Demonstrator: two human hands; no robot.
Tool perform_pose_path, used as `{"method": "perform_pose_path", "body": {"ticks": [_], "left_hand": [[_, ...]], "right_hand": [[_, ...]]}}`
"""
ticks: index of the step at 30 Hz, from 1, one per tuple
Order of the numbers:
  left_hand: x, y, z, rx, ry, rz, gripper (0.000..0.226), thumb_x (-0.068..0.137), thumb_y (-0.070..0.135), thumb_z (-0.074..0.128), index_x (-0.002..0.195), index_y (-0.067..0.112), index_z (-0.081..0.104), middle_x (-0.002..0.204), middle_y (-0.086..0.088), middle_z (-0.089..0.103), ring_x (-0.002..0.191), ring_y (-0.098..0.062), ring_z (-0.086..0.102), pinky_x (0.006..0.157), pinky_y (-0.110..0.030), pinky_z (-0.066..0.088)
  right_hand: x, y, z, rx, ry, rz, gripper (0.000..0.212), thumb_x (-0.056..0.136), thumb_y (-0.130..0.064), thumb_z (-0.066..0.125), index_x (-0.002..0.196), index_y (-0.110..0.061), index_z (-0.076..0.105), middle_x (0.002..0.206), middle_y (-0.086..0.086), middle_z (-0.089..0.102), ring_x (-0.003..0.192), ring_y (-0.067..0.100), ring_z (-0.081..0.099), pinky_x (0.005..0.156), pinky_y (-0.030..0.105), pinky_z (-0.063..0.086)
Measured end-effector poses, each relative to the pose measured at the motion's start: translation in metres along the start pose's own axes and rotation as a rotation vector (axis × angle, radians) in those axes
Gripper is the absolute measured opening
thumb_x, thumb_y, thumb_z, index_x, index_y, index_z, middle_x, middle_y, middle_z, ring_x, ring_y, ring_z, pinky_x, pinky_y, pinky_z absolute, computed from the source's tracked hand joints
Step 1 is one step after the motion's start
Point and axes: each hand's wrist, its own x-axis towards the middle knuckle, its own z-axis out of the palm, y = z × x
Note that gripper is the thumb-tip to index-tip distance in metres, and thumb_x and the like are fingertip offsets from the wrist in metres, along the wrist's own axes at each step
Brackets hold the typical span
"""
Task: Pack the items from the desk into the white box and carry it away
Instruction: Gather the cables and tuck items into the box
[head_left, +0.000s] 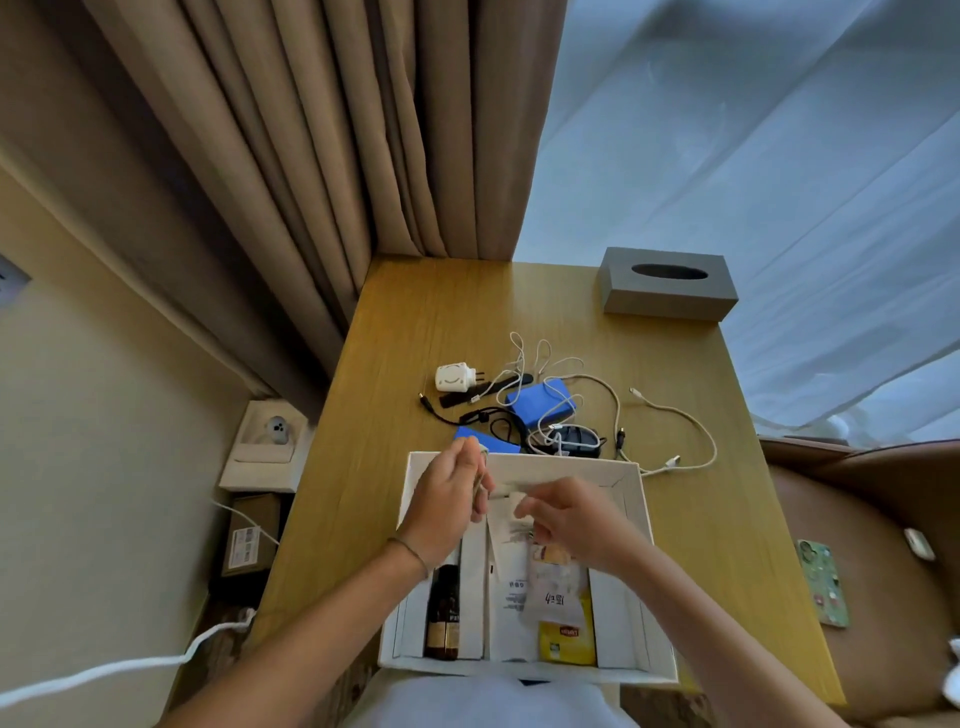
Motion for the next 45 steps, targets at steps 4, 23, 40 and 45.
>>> {"method": "perform_pose_path", "body": {"ticks": [4, 23, 40, 45], "left_hand": [[-0.003, -0.032, 0.006, 0.426, -0.087, 0.147, 0.039, 0.105, 0.043, 0.034, 0.084, 0.016, 0.052, 0.070, -0.002, 0.063, 0.055, -0.009, 0.051, 0.057, -0.031, 0.042], [-0.025, -0.110, 0.059, 1.218, -0.637, 0.269, 0.029, 0.090, 0.044, 0.034, 0.108, 0.029, 0.052, 0.106, -0.002, 0.059, 0.082, -0.022, 0.054, 0.064, -0.033, 0.037], [-0.019, -0.081, 0.049, 1.140, -0.633, 0.458, 0.035, 0.094, 0.046, 0.055, 0.121, 0.028, 0.067, 0.127, 0.005, 0.062, 0.120, -0.020, 0.049, 0.110, -0.034, 0.033], [-0.016, -0.049, 0.038, 0.954, -0.479, 0.511, 0.027, 0.096, 0.043, 0.052, 0.114, 0.028, 0.068, 0.116, 0.009, 0.064, 0.109, -0.012, 0.053, 0.096, -0.031, 0.044]], "right_hand": [[-0.008, 0.015, -0.010, 0.019, 0.084, 0.035, 0.023, 0.100, -0.018, 0.055, 0.095, -0.019, 0.077, 0.073, -0.005, 0.071, 0.063, 0.006, 0.067, 0.063, 0.026, 0.056], [-0.036, 0.048, -0.004, 0.078, 0.138, 0.035, 0.025, 0.100, -0.015, 0.055, 0.088, -0.030, 0.071, 0.075, -0.003, 0.072, 0.067, 0.008, 0.066, 0.066, 0.029, 0.056], [-0.034, 0.044, -0.001, 0.026, 0.152, 0.052, 0.022, 0.099, -0.015, 0.055, 0.094, -0.021, 0.075, 0.070, -0.006, 0.068, 0.062, 0.015, 0.063, 0.057, 0.028, 0.051], [-0.030, 0.032, -0.013, 0.038, 0.199, -0.006, 0.020, 0.097, -0.016, 0.057, 0.091, -0.024, 0.074, 0.074, -0.001, 0.073, 0.070, 0.021, 0.069, 0.070, 0.042, 0.059]]}}
